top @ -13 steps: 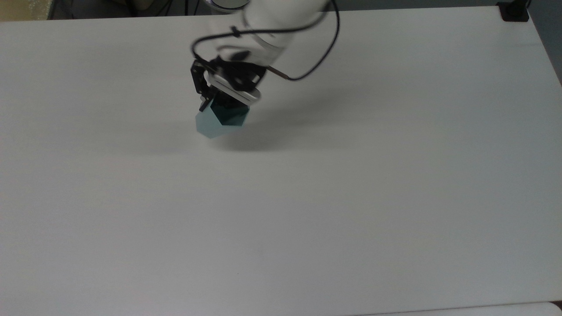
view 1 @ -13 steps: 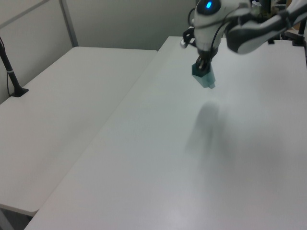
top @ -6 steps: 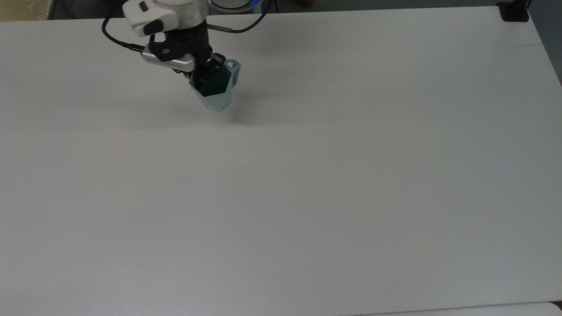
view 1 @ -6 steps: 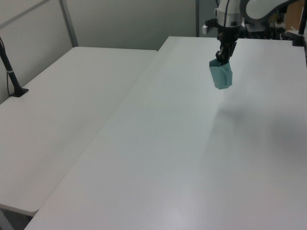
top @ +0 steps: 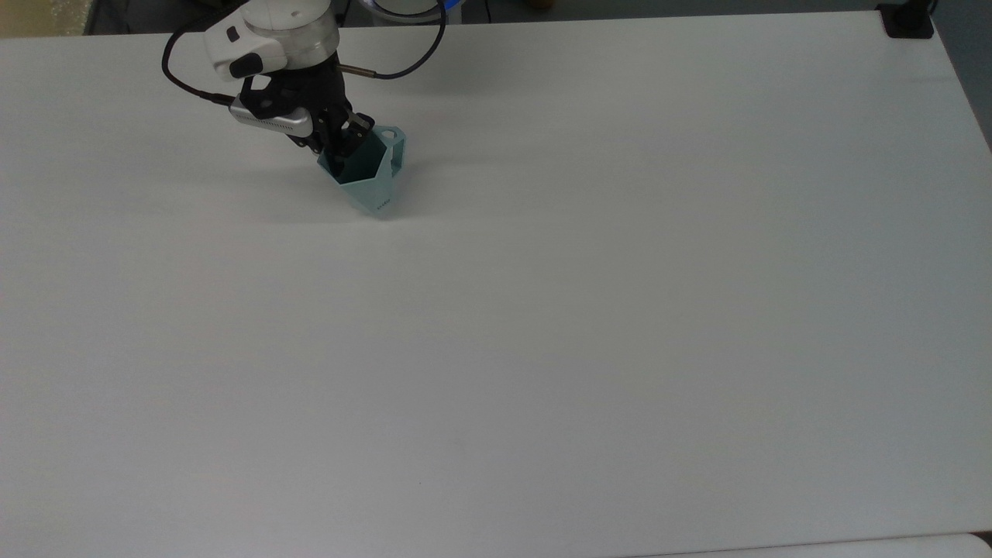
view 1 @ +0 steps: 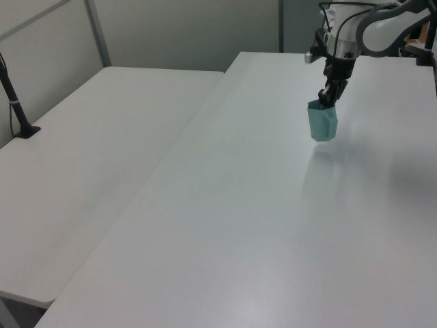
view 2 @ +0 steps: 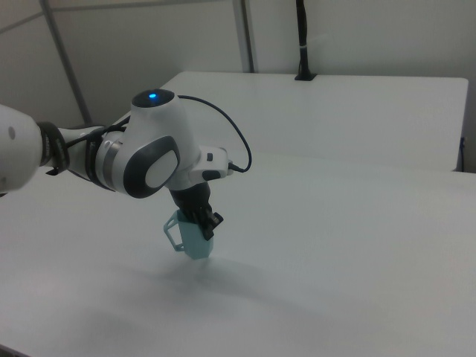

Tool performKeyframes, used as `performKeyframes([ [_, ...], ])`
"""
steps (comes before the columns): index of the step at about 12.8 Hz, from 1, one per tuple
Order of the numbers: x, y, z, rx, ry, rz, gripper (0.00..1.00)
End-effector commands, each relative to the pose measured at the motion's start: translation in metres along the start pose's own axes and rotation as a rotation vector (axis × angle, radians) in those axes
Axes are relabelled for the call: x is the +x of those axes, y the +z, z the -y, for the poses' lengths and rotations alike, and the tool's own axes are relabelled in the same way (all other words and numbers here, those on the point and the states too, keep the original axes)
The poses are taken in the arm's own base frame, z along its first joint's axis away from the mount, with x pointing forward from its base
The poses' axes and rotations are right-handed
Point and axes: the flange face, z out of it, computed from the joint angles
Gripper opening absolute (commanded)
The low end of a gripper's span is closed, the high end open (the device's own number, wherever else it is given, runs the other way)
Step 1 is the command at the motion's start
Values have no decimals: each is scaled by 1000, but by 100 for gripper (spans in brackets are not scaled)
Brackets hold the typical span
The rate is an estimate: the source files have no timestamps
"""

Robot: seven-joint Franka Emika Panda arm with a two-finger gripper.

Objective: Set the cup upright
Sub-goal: 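Lower the upright mug onto the table and open the gripper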

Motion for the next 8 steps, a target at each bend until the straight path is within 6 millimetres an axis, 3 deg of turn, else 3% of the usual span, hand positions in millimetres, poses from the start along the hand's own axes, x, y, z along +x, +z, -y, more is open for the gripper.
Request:
performKeyframes([
  [1,-1,15,16,28,8,-55,0],
  [8,-3,29,30,22,-16,-49,0],
])
